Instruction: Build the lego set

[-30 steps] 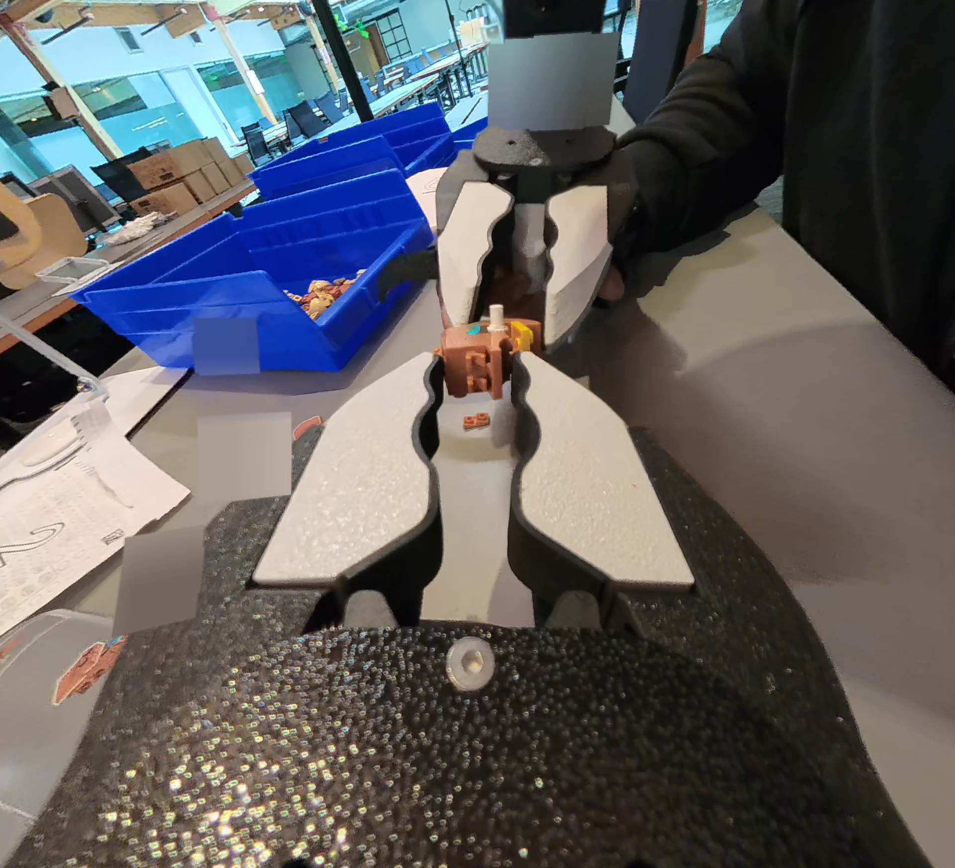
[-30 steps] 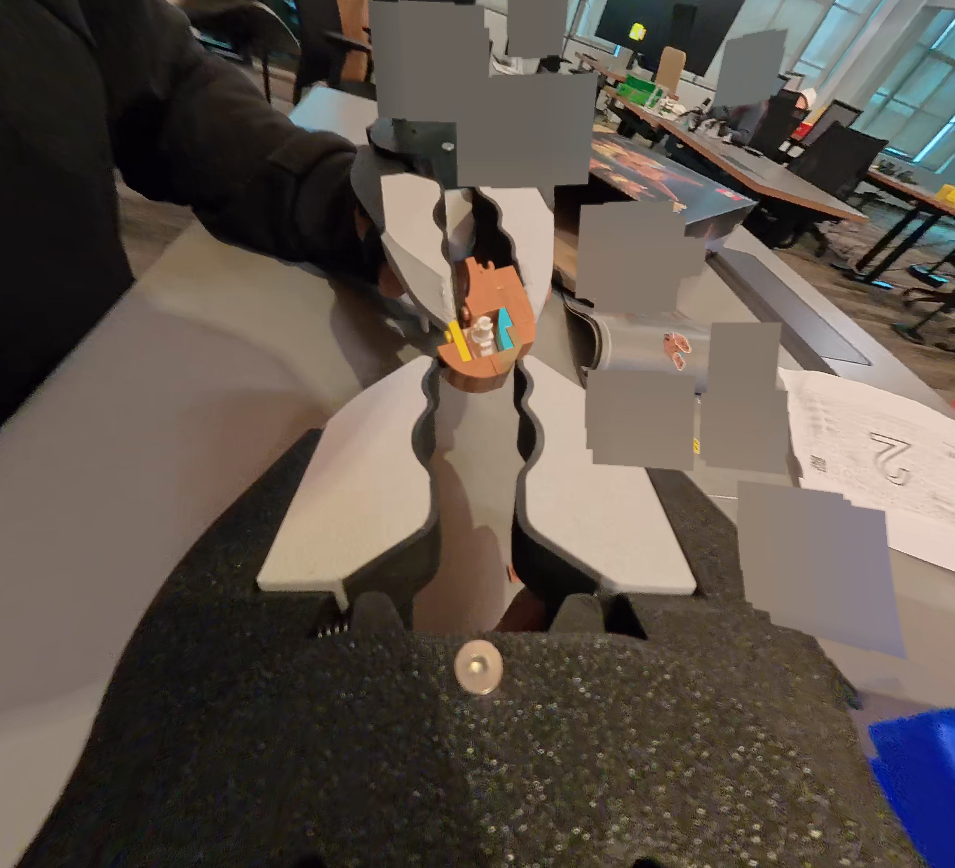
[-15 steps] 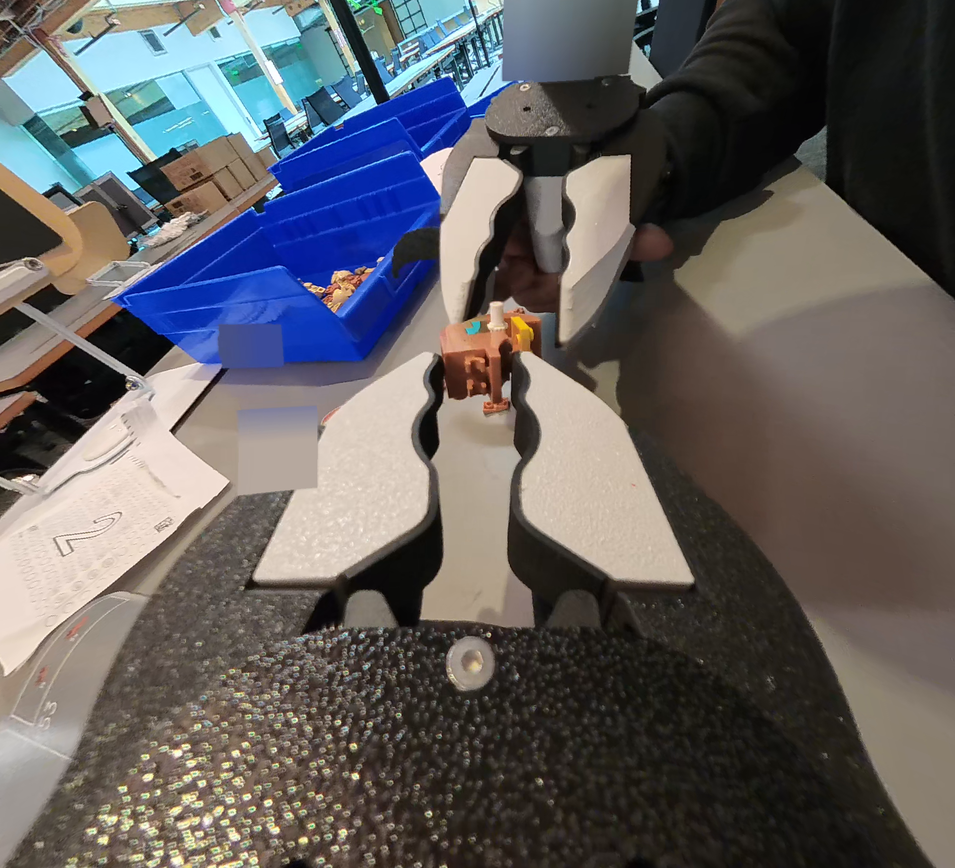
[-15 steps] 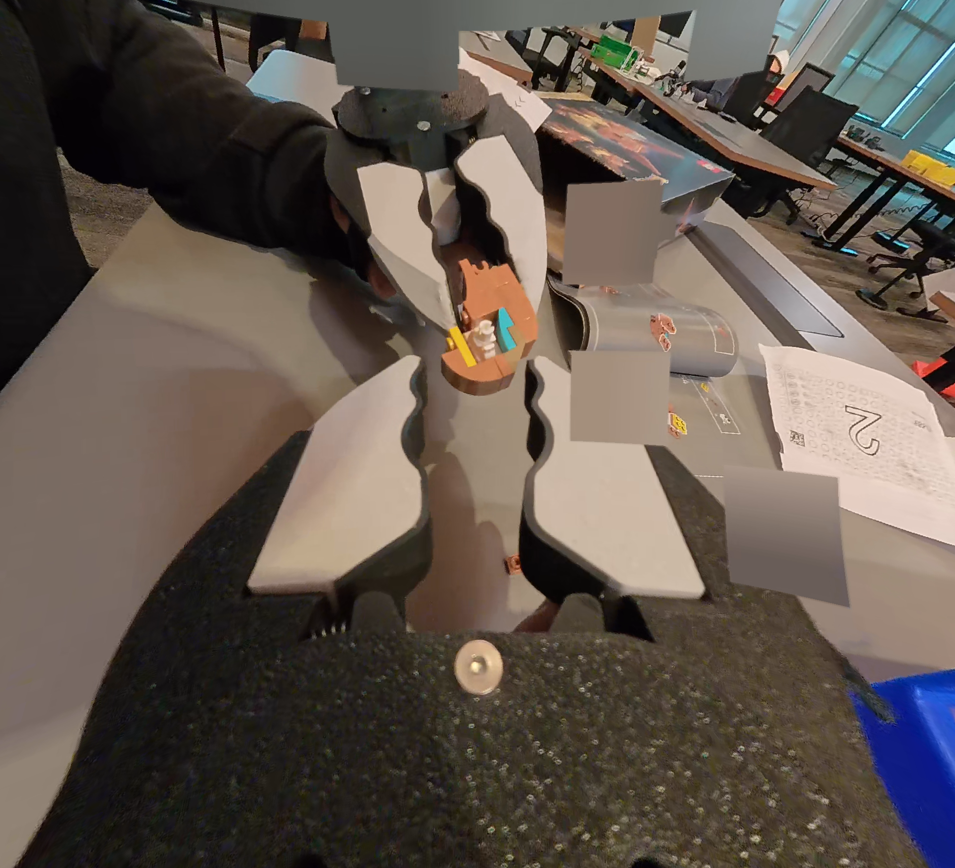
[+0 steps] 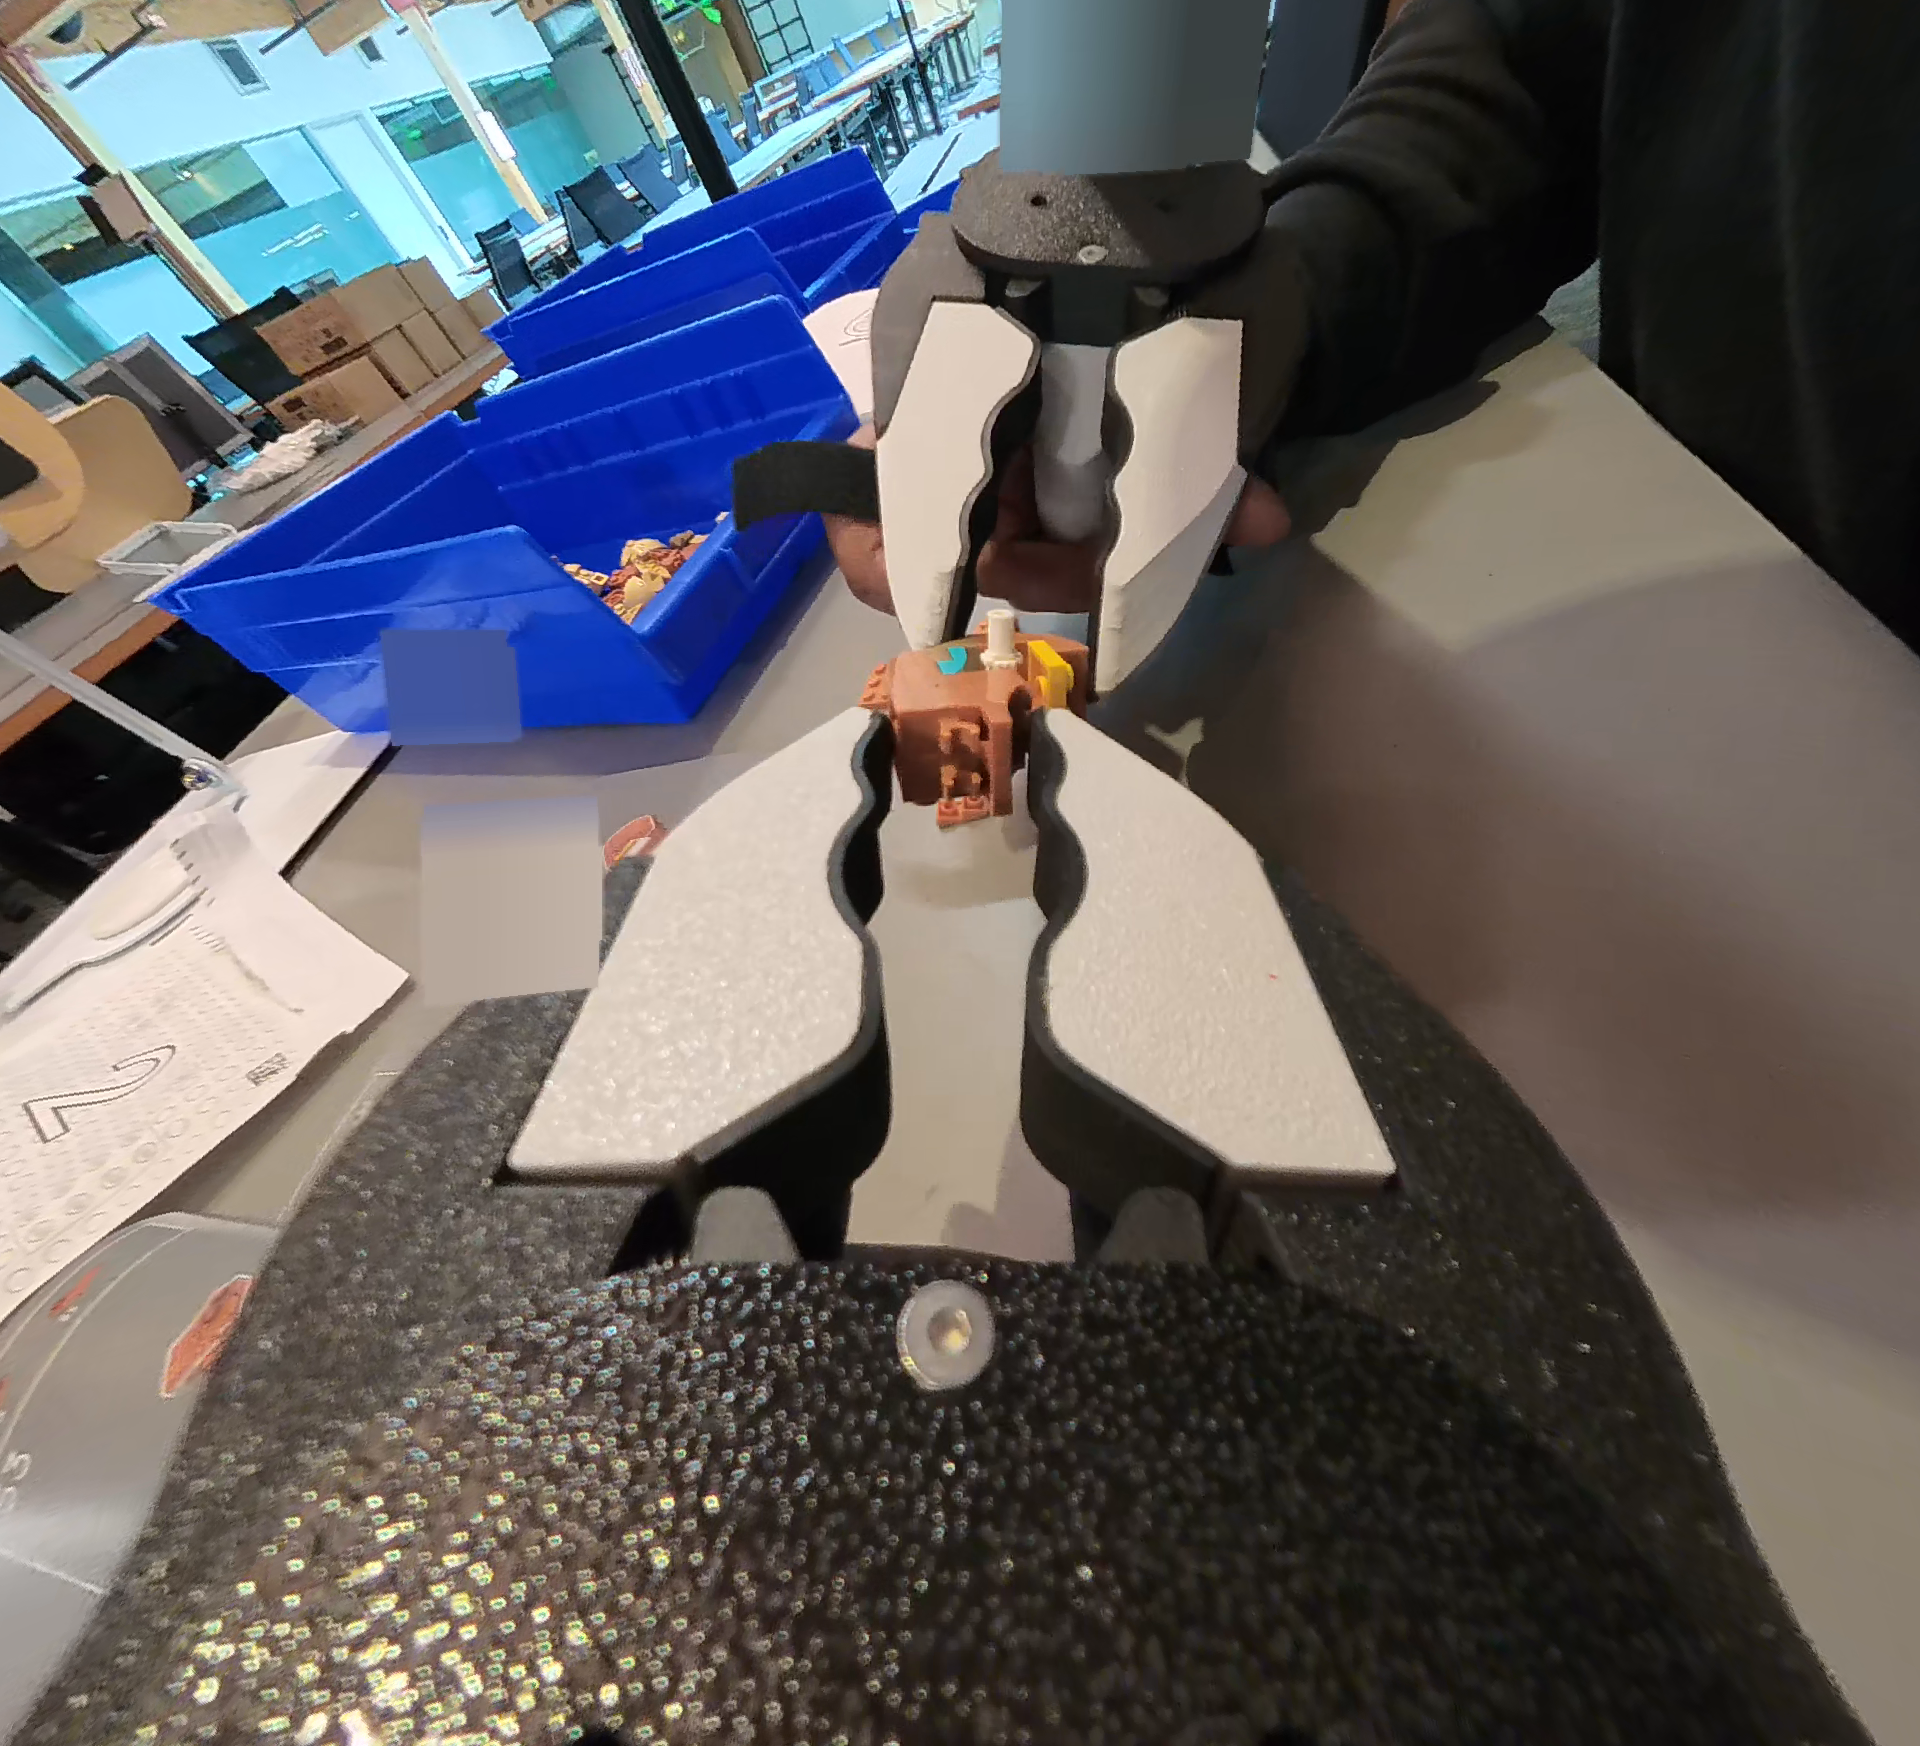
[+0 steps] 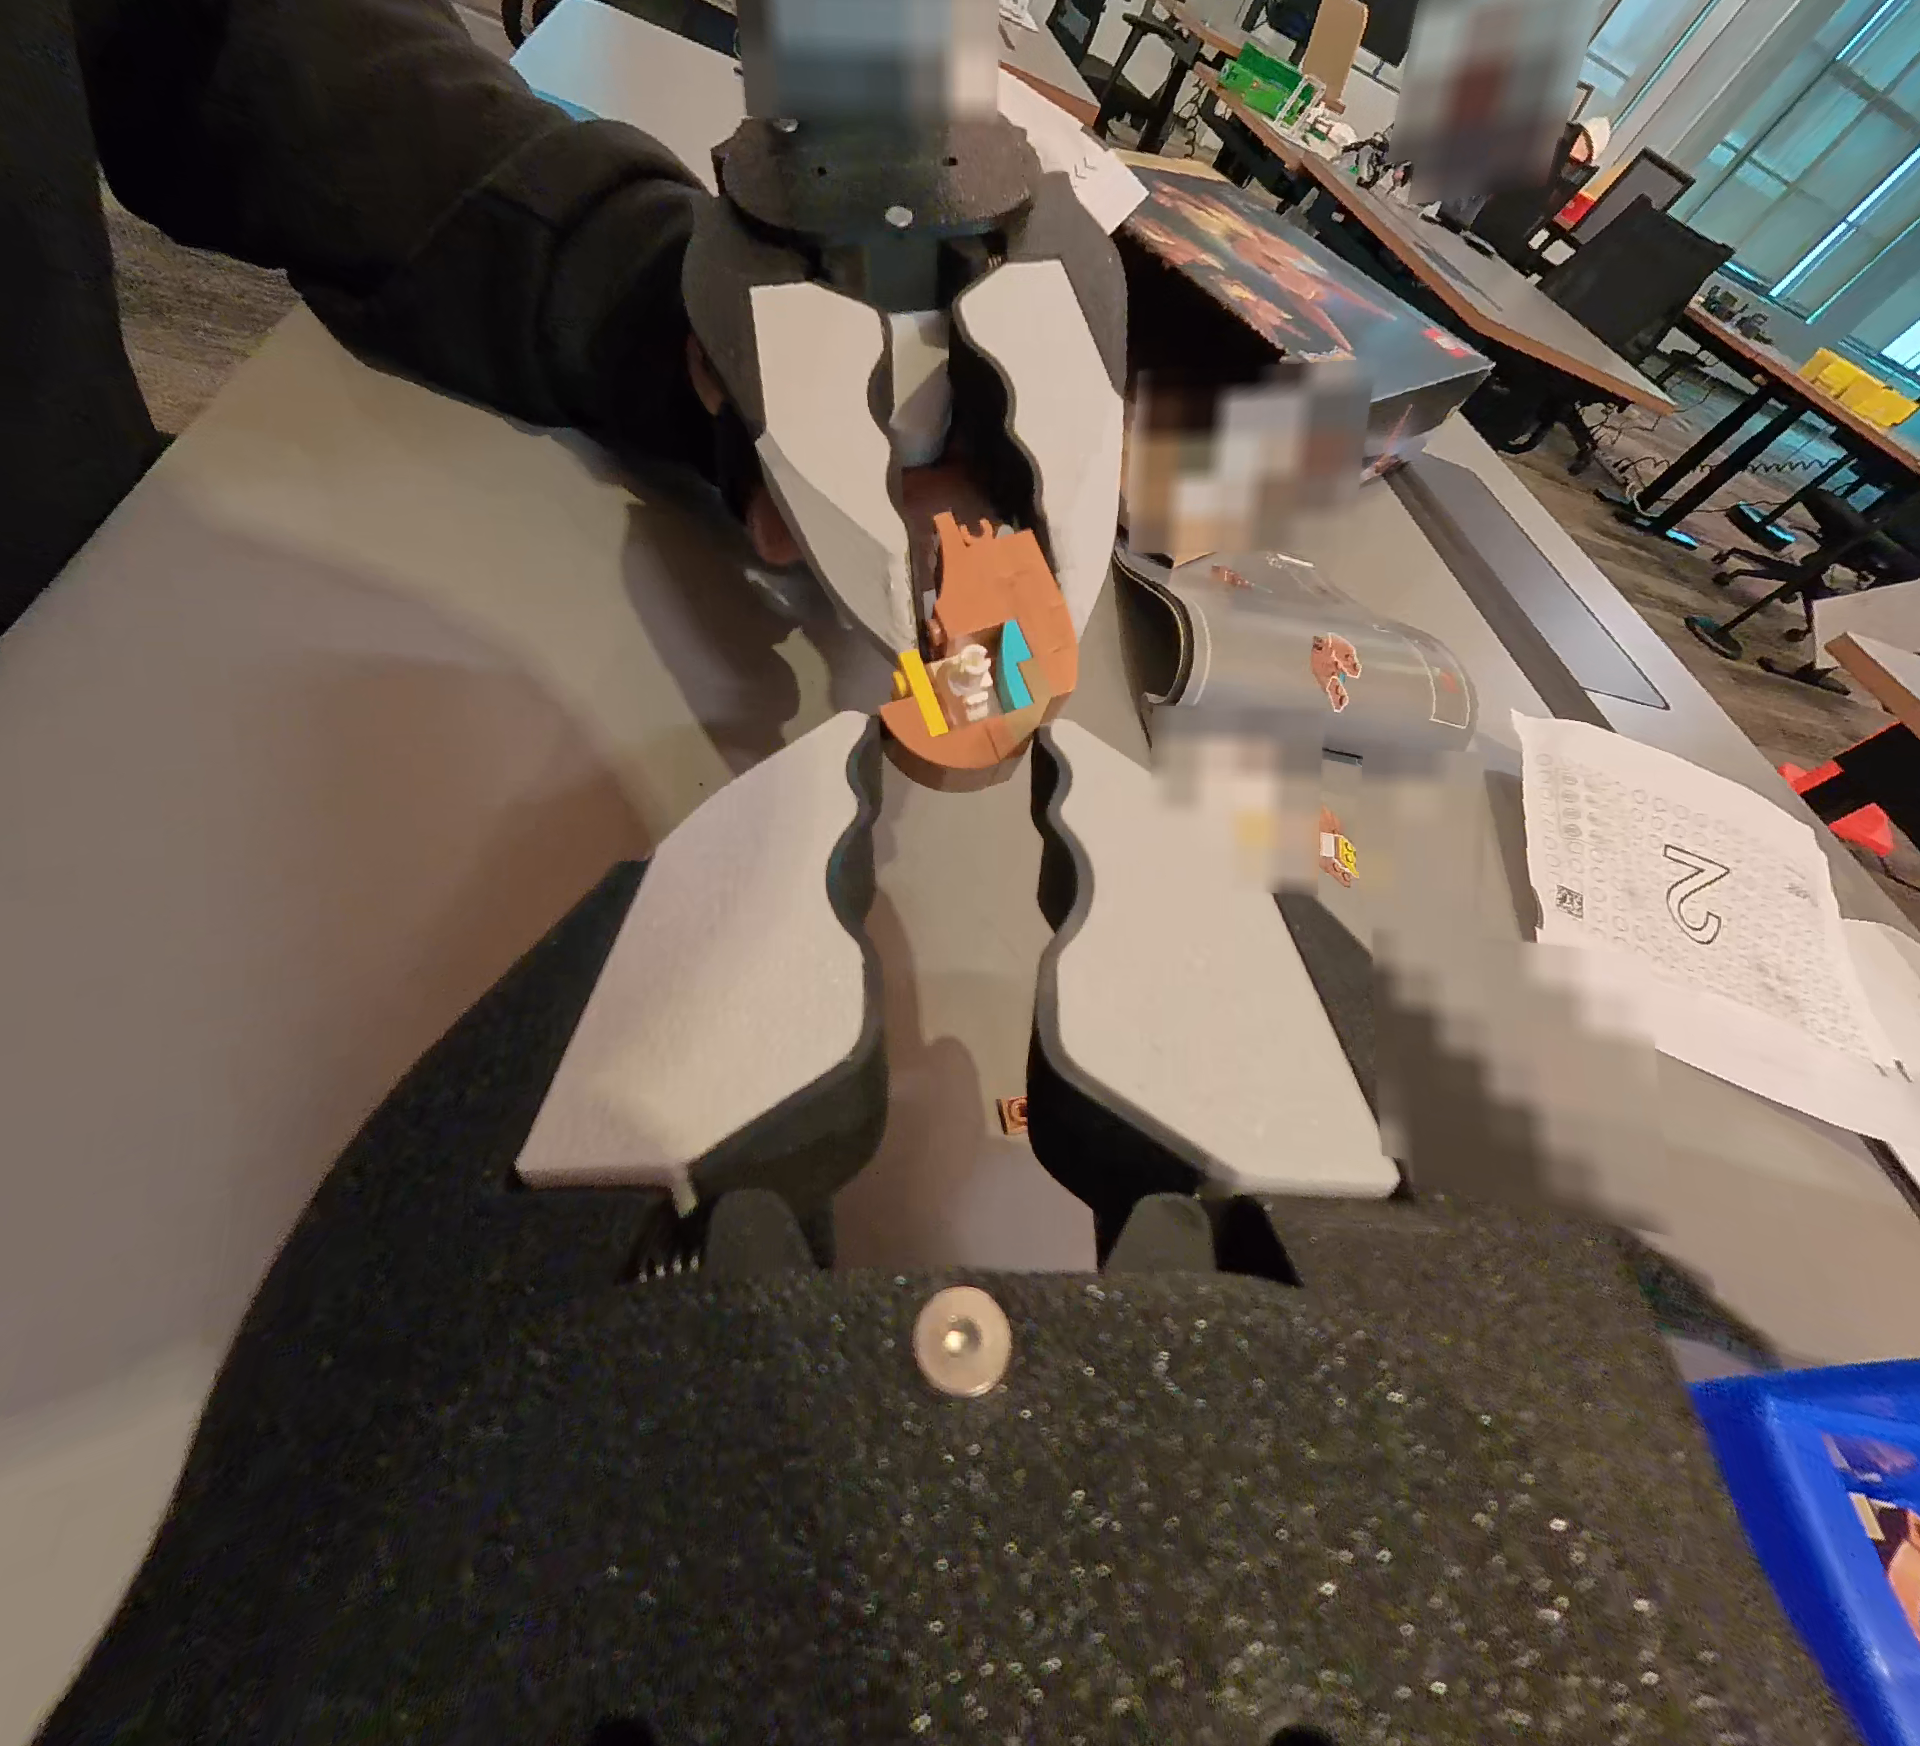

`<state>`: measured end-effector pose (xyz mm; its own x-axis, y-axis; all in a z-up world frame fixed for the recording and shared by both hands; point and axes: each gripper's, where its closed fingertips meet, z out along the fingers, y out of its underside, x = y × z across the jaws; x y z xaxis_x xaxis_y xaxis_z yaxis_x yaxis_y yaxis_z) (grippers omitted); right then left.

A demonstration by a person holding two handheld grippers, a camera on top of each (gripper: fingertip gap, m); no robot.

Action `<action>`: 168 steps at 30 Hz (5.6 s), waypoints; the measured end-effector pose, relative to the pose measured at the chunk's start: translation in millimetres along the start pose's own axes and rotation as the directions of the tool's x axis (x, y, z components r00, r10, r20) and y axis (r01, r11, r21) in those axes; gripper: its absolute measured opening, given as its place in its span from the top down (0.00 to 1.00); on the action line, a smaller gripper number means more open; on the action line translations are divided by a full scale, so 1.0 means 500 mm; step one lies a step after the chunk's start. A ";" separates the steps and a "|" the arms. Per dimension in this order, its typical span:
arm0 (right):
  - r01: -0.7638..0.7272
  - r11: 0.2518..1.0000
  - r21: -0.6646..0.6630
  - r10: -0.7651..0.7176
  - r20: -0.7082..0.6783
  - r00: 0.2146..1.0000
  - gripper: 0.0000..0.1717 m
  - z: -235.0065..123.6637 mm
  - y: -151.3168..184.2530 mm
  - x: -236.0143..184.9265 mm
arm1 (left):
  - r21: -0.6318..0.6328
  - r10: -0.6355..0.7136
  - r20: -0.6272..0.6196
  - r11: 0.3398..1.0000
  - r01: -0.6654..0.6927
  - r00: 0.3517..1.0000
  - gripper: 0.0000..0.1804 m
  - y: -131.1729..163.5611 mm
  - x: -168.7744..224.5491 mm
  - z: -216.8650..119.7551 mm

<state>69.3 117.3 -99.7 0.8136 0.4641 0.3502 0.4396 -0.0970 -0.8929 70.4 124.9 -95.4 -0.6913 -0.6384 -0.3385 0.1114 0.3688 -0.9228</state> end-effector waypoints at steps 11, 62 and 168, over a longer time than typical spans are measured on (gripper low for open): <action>0.017 1.000 0.020 -0.018 0.020 1.000 0.85 -0.004 -0.003 -0.001 | 0.024 -0.028 -0.007 0.999 0.029 1.000 0.87 -0.005 0.002 0.000; 0.131 0.991 0.009 -0.124 -0.276 0.953 0.84 -0.014 0.008 0.076 | 0.232 -0.646 -0.026 0.739 0.633 0.763 0.87 -0.027 -0.087 -0.004; 0.001 0.998 0.070 0.004 -0.077 0.997 0.91 -0.053 0.015 -0.014 | -0.483 -0.204 0.688 0.588 0.649 0.697 0.87 0.200 -0.047 -0.023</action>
<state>76.9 89.8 -101.2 0.8425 0.3944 0.3670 0.4126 -0.0343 -0.9103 89.5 184.3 -177.7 -0.0136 -0.9847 -0.1740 -0.7280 0.1290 -0.6734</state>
